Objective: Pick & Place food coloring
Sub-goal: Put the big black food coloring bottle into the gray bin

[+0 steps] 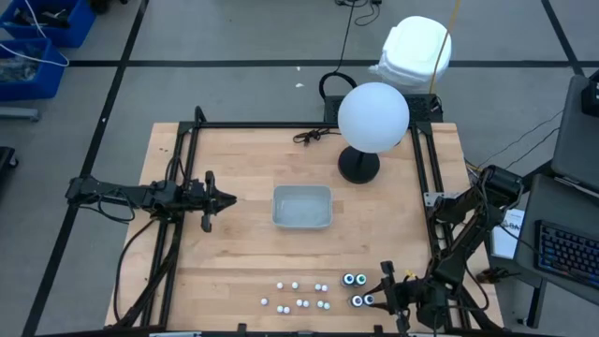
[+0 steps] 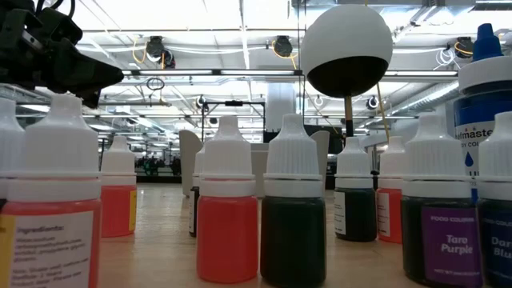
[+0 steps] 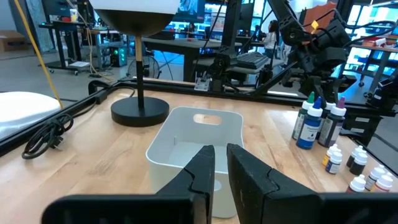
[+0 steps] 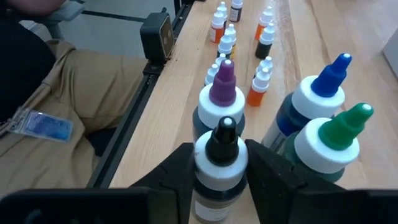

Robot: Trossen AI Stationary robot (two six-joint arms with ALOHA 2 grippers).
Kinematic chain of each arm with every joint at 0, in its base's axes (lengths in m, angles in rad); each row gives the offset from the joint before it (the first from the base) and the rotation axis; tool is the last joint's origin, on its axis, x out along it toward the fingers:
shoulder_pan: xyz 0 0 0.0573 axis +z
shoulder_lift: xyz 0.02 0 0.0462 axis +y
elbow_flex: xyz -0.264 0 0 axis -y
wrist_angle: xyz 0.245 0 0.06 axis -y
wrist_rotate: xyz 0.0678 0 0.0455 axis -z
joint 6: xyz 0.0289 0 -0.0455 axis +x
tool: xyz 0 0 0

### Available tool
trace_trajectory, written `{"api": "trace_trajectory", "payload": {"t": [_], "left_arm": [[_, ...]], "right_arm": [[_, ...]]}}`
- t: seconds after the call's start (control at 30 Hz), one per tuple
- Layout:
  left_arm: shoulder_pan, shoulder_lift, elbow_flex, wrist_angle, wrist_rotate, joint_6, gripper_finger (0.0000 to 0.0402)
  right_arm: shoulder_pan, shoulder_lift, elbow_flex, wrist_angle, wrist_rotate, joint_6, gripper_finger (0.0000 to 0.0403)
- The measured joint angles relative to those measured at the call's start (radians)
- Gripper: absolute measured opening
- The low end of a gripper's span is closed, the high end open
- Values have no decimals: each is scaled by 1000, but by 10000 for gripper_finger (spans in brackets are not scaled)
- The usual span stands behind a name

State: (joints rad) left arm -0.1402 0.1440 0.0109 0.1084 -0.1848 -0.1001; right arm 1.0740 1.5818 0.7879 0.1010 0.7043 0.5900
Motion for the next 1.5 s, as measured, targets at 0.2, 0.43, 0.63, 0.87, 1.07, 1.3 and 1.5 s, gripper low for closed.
{"api": "trace_trajectory", "payload": {"t": [0.2, 0.43, 0.63, 0.87, 1.07, 1.3, 1.5], "left_arm": [[0, 0, 0, 0, 0, 0, 49], [0, 0, 0, 0, 0, 0, 49], [0, 0, 0, 0, 0, 18, 49], [0, 0, 0, -2, 0, 17, 49], [0, 0, 0, -2, 0, 17, 49], [0, 0, 0, -2, 0, 17, 49], [0, 0, 0, -1, -1, 18, 49]], "right_arm": [[-1, 0, 0, 1, 0, 10, 108], [-1, -30, 0, -9, -4, -10, 108], [0, -111, 0, -10, -31, -62, 108], [0, -217, 0, -62, -32, -90, 109], [-14, -298, 0, -116, -29, -117, 108], [-85, -415, 2, -123, -27, -230, 108], [-237, -508, 29, -118, -32, -415, 111]]}}
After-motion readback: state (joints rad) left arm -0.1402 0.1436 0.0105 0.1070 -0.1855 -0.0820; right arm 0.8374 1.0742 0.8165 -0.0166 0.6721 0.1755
